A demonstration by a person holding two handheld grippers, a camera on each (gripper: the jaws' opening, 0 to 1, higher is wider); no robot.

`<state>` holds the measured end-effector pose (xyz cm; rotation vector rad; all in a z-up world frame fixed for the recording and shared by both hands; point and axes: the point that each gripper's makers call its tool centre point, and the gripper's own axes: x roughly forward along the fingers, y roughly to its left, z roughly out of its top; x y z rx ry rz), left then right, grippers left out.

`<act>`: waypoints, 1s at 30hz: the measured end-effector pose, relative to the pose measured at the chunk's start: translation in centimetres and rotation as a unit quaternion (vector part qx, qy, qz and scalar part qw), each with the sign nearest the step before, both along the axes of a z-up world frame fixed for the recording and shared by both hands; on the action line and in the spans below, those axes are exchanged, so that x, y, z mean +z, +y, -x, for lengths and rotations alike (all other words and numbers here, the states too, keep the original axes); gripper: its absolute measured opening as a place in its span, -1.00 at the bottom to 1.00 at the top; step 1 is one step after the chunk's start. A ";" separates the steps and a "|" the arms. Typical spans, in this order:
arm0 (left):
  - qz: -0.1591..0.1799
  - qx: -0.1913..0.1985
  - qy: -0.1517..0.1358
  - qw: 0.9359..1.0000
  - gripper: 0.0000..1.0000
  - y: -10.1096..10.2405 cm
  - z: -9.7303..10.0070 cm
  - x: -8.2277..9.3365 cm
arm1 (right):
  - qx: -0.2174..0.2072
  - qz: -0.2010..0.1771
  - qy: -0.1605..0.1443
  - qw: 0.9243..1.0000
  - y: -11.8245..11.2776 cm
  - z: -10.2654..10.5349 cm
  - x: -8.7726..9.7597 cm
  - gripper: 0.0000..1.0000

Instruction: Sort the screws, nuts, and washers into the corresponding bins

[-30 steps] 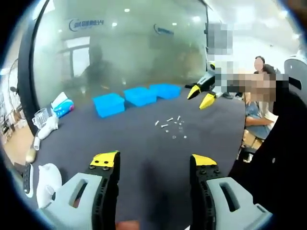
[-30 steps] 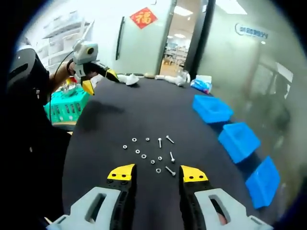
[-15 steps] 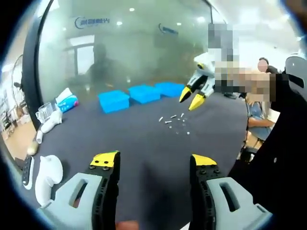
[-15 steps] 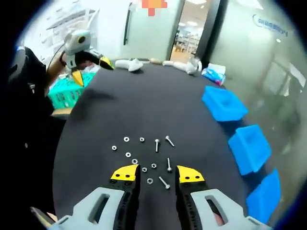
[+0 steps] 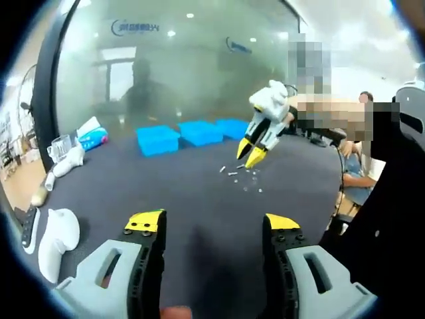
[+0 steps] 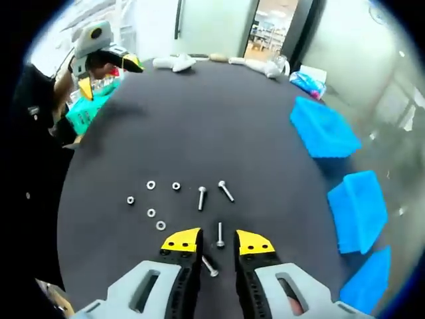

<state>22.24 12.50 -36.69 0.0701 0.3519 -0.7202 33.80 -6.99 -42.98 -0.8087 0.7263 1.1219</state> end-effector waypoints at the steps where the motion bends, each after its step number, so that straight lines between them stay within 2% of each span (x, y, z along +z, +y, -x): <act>1: 0.002 0.000 0.001 1.000 0.13 0.0 0.0 -0.1 | 0.001 0.002 0.001 1.000 0.0 -0.1 -0.1 -0.71; 12: 0.009 0.008 0.008 1.000 0.13 0.5 -0.3 -0.6 | -0.001 0.016 0.020 1.000 0.2 -0.3 -1.1 -0.83; 20: 0.012 0.007 0.008 1.000 0.13 0.5 -0.4 -0.6 | -0.031 0.008 0.055 0.998 0.1 0.0 -1.4 -0.97; 30: -0.006 0.017 0.003 1.000 0.13 0.1 -0.8 -0.3 | -0.042 -0.001 0.059 0.997 0.0 0.6 -0.8 -0.97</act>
